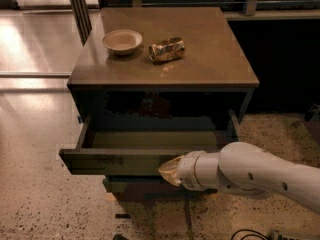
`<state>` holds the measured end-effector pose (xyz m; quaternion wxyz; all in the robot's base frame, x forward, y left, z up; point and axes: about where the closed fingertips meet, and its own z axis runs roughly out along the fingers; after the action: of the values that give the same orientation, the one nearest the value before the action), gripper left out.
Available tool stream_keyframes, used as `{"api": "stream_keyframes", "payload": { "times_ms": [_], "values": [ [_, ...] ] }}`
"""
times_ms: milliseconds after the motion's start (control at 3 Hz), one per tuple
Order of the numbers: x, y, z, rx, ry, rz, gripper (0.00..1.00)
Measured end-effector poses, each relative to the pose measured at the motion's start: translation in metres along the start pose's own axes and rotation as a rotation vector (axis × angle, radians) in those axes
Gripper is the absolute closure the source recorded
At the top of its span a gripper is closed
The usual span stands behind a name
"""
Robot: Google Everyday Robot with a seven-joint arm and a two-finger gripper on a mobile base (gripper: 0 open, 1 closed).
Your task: Close top drawer
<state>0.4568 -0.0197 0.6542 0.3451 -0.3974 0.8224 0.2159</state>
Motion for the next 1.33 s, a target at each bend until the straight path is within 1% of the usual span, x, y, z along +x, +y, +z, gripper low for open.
{"api": "stream_keyframes", "payload": {
  "times_ms": [333,667,1000,1333],
  "values": [
    [-0.015,-0.018,0.012,0.062,-0.018,0.004,1.0],
    [-0.015,-0.018,0.012,0.062,-0.018,0.004,1.0],
    [-0.02,-0.029,0.013,0.083,-0.02,-0.009,1.0],
    [-0.032,-0.046,0.011,0.128,-0.034,-0.027,1.0]
  ]
}}
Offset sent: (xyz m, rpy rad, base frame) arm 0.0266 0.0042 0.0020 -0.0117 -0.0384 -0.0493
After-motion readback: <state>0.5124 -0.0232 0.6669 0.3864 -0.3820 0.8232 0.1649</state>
